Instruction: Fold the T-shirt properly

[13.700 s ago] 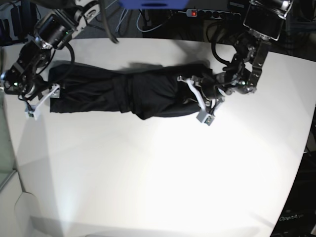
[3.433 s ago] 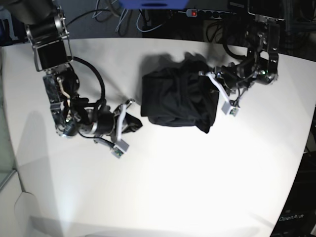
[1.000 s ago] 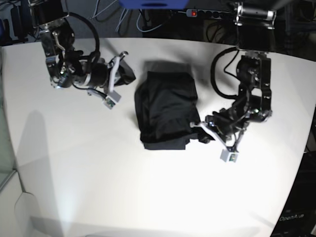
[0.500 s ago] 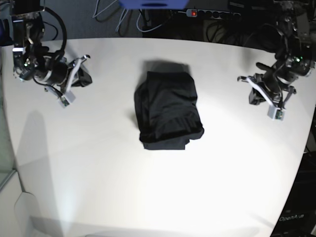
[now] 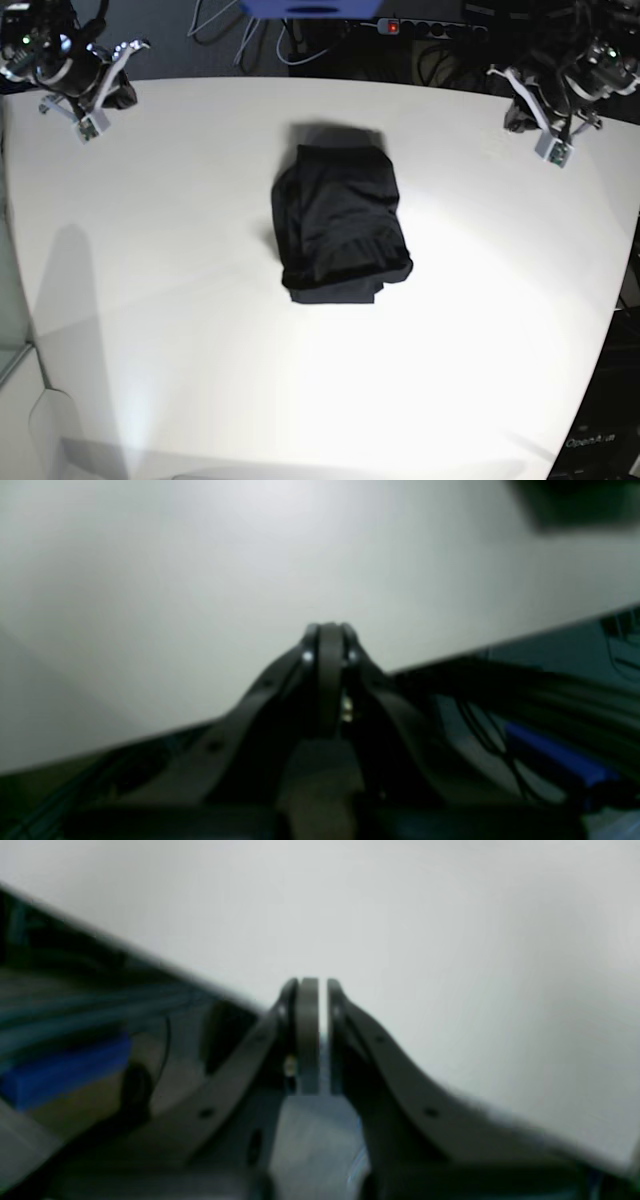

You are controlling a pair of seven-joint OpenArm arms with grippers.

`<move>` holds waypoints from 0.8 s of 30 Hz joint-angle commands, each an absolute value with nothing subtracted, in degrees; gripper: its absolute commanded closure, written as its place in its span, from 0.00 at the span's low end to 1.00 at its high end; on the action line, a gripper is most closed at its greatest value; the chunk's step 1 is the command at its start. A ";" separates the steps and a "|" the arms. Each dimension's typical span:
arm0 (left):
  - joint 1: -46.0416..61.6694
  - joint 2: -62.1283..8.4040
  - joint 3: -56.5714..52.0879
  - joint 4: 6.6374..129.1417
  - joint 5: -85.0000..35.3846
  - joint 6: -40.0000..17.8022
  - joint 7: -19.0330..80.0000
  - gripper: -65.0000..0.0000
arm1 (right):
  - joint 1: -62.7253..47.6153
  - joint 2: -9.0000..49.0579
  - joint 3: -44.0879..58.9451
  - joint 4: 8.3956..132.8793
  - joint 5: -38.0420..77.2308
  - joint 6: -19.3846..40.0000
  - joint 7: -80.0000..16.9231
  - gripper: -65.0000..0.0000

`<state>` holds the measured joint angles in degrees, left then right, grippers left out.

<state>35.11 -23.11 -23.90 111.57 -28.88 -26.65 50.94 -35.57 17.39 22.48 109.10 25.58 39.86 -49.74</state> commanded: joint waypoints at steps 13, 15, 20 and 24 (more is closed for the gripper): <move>37.67 -12.44 -16.22 101.93 -4.00 -31.87 42.68 1.00 | -46.55 15.43 23.96 94.29 26.33 40.00 -32.66 0.99; 37.76 -9.80 -15.16 97.54 1.71 -33.01 39.60 1.00 | -46.37 15.43 23.69 87.96 25.19 40.00 -27.91 0.99; 37.58 -4.00 -15.43 89.45 10.77 -36.35 32.13 1.00 | -44.35 13.67 22.37 76.70 16.92 40.00 -18.33 0.99; 37.49 -1.54 -17.80 83.03 11.91 -36.44 26.42 1.00 | -41.27 11.30 22.37 67.91 8.31 40.00 -11.38 0.99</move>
